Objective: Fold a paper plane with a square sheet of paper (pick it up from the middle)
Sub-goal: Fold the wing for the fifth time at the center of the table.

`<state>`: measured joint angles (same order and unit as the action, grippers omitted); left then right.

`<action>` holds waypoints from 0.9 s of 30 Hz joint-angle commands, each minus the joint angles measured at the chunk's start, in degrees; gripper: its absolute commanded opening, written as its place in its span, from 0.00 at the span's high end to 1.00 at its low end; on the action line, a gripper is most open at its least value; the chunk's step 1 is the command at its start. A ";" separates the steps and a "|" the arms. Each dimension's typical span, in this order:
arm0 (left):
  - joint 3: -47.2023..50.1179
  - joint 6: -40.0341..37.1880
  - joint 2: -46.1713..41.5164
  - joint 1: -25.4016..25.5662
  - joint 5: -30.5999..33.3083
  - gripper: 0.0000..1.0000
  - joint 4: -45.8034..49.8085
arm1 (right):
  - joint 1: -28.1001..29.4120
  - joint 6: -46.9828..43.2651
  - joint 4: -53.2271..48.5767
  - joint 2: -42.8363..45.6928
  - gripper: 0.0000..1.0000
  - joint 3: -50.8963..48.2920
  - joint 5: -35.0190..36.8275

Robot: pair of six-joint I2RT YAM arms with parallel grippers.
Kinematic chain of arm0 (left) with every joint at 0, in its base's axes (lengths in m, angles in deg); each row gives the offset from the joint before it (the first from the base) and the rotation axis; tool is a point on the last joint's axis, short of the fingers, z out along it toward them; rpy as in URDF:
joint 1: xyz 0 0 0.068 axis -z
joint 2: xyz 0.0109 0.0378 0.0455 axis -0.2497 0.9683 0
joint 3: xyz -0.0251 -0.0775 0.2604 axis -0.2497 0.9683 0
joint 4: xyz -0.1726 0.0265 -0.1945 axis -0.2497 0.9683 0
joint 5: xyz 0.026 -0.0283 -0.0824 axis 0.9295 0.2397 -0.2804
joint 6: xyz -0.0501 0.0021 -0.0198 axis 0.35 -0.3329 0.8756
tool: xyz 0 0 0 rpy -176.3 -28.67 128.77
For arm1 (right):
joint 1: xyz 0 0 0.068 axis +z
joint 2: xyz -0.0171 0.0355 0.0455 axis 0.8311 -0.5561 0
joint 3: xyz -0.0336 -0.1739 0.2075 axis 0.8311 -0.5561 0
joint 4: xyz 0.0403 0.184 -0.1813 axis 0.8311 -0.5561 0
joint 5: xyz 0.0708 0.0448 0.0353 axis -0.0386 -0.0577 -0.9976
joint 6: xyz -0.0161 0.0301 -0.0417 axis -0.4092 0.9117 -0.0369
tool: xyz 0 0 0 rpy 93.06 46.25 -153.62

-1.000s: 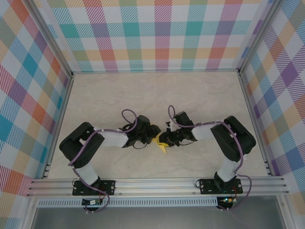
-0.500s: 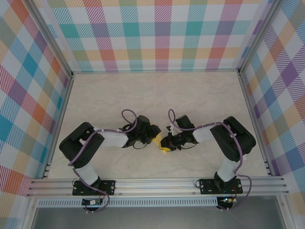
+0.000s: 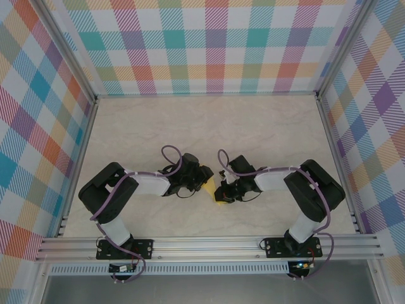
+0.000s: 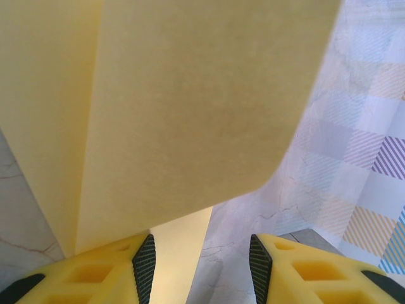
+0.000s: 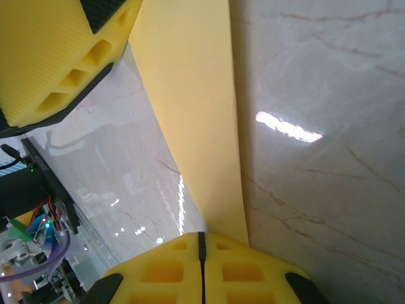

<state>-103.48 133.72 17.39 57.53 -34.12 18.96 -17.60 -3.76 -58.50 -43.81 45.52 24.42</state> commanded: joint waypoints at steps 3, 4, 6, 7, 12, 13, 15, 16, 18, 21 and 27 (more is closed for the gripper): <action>1.95 0.20 0.00 0.17 2.55 0.54 5.56 | 1.35 -0.64 -12.18 1.06 0.95 -3.58 5.50; 1.93 0.20 0.04 0.15 2.47 0.54 5.55 | 1.28 -0.69 -12.71 1.87 0.95 -3.67 5.96; 2.00 0.10 0.11 0.17 2.48 0.54 5.40 | 1.37 -0.81 -13.57 4.28 0.96 -3.69 6.56; 2.00 0.10 0.21 0.15 2.39 0.54 5.22 | 1.38 -0.84 -13.55 5.28 0.96 -3.54 6.61; 2.21 -0.12 0.11 0.15 2.29 0.54 5.21 | 1.28 2.21 -7.93 9.01 0.95 -2.05 3.39; 2.17 -0.14 0.08 0.14 2.32 0.54 5.21 | 1.33 3.19 -6.28 9.31 0.95 -1.83 2.85; 2.30 -0.15 0.04 0.17 2.20 0.54 5.21 | 1.30 5.57 -2.82 10.12 0.95 -1.56 2.50; 2.24 -0.28 0.04 0.10 2.07 0.54 5.21 | 1.42 6.35 -1.42 10.33 0.94 -1.41 2.36; 2.10 -0.29 0.13 0.17 1.94 0.54 5.15 | 1.37 7.74 0.98 10.25 0.93 -0.90 2.26; 2.26 -0.11 0.04 0.16 2.09 0.54 4.95 | 1.32 8.22 1.22 8.65 0.92 0.77 3.50; 2.18 -0.37 -0.06 0.17 1.94 0.54 5.10 | 1.29 11.61 6.50 3.53 0.91 1.93 3.44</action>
<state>-103.33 133.88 17.26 57.68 -34.12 19.01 -16.71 4.98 -55.99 -37.99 46.61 28.31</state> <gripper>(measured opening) 0.459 0.091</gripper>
